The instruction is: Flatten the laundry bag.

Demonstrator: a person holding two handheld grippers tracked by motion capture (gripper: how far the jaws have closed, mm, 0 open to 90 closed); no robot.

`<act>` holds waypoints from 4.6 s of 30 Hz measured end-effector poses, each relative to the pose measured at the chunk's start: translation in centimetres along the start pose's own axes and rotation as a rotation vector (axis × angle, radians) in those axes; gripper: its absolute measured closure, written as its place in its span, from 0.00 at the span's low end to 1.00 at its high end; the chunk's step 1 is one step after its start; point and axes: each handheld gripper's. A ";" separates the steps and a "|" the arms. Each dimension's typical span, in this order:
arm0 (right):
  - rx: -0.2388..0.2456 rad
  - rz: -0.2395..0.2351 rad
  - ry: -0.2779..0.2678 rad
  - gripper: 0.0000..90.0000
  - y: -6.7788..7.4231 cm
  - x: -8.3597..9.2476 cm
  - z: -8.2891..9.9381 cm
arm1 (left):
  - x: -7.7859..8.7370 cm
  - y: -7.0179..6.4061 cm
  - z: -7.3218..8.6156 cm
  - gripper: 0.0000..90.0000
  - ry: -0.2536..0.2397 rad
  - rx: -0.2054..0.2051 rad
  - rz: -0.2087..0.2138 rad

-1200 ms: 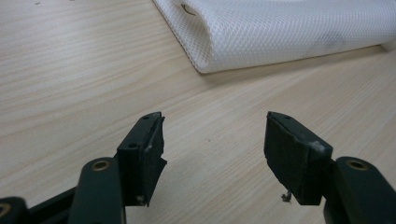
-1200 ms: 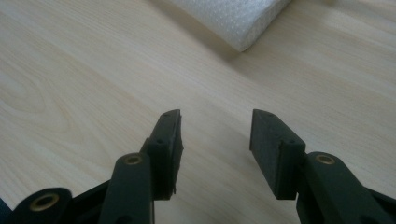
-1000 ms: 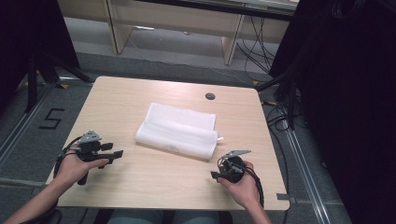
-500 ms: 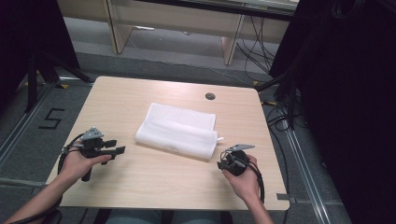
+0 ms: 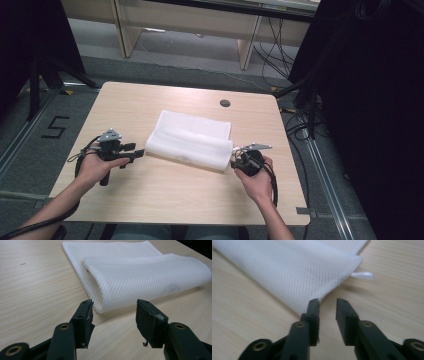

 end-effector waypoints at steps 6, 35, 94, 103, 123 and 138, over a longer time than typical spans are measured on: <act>-0.054 -0.029 -0.001 0.65 -0.2 -1.4 -1.0 | -1.6 -0.5 -0.5 0.47 0.009 -0.016 -0.006; -0.071 -0.107 0.074 0.85 0.8 -3.6 -0.7 | -2.7 -0.6 0.1 0.66 0.063 -0.059 0.017; -0.112 -0.038 0.069 0.62 1.1 1.9 -0.4 | 2.9 -4.4 -0.5 0.78 0.086 -0.089 -0.052; 0.104 -0.049 0.082 0.56 1.4 -1.9 -4.7 | -1.4 -8.7 -1.1 0.66 0.122 -0.166 0.129; 0.283 -0.090 0.288 0.55 2.1 -10.3 -7.9 | -5.9 -9.1 1.0 0.72 0.273 -0.140 0.167; 0.383 -0.124 0.359 0.98 3.9 -9.5 -8.0 | -6.0 -9.0 1.2 0.73 0.268 -0.147 0.169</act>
Point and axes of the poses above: each handheld gripper's, and its own axes: x roughly backward along the jaws, z roughly out of its underside, y roughly to its left, and after that the axes turned 1 degree about y, right-handed
